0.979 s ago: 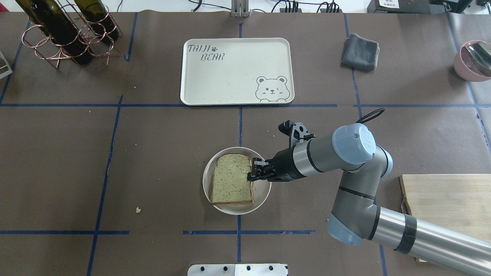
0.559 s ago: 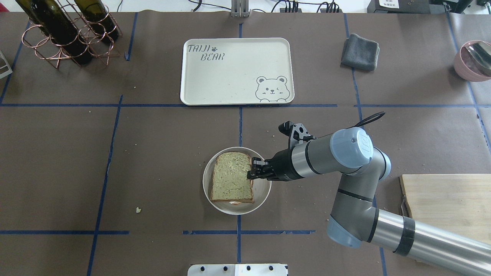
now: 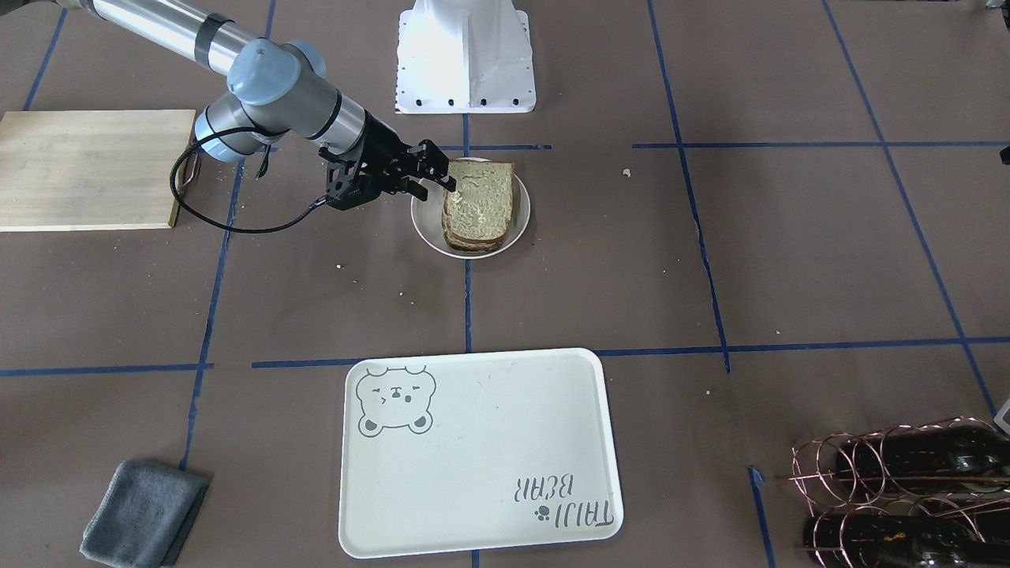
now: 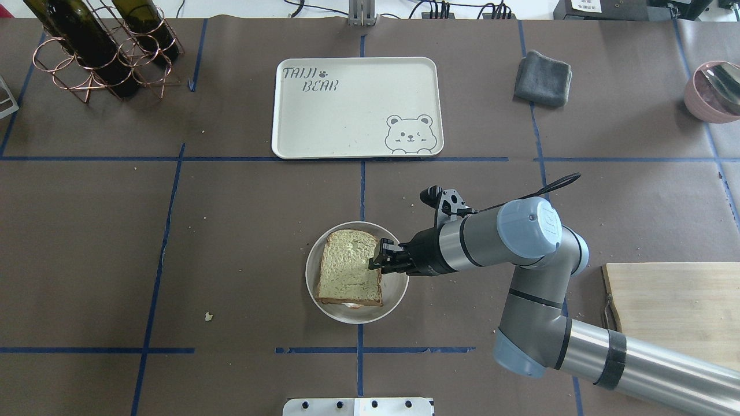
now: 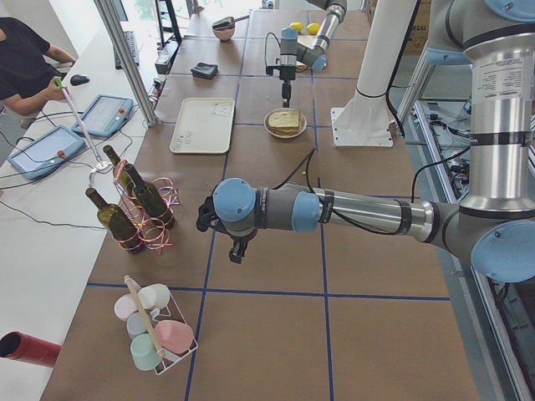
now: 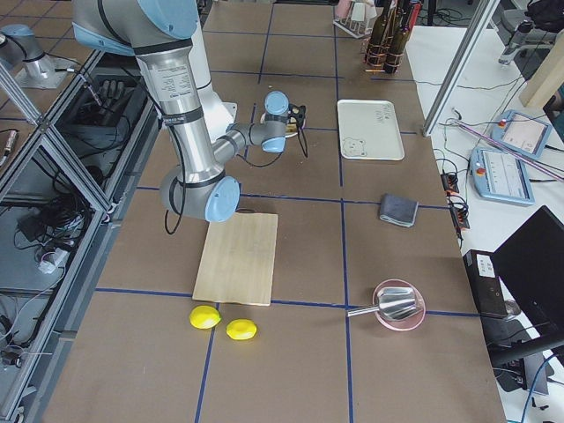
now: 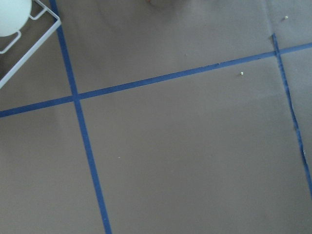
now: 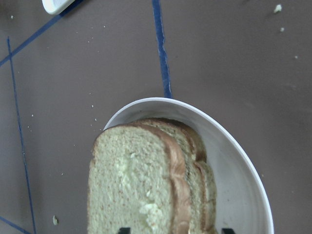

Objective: Make sandwich and place on tray
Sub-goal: 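Withdraw the right gripper from the plate while the left arm reaches toward the plate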

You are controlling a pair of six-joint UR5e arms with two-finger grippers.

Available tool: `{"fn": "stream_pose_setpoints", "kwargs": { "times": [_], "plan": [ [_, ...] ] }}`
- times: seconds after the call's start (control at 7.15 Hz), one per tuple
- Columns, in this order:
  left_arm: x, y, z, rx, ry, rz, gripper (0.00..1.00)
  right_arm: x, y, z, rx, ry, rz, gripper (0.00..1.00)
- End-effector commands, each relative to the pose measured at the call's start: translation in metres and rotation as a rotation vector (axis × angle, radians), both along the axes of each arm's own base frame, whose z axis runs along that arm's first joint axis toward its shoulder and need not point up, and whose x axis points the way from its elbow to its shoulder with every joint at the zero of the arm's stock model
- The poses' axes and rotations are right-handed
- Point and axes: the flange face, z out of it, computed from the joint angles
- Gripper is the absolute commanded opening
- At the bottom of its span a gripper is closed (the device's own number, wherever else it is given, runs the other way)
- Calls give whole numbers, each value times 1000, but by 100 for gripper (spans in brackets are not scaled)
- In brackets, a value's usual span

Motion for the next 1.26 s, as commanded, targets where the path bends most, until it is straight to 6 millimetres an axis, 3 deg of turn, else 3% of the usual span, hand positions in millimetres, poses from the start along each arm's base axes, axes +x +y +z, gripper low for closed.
{"fn": "stream_pose_setpoints", "kwargs": {
  "times": [0.0,0.28,0.42,0.56,0.7,0.84,0.98,1.12],
  "plan": [
    [60,-6,-32,18,46,30,100,89,0,45,-27,49,58,100],
    [167,11,-76,-8,107,49,100,174,-35,109,-59,147,110,100],
    [225,36,-107,-32,160,1,100,215,-46,145,10,206,101,100],
    [284,64,-126,-124,212,-34,95,255,-57,170,46,231,82,100],
    [367,80,-169,-202,245,-69,85,273,-70,193,64,253,72,100],
    [438,109,-212,-346,260,-87,75,280,-78,208,81,274,78,100],
    [478,126,-235,-387,251,-115,71,293,-83,209,79,272,95,100],
    [512,137,-246,-383,217,-142,70,302,-87,211,70,269,102,100]
  ]
}}
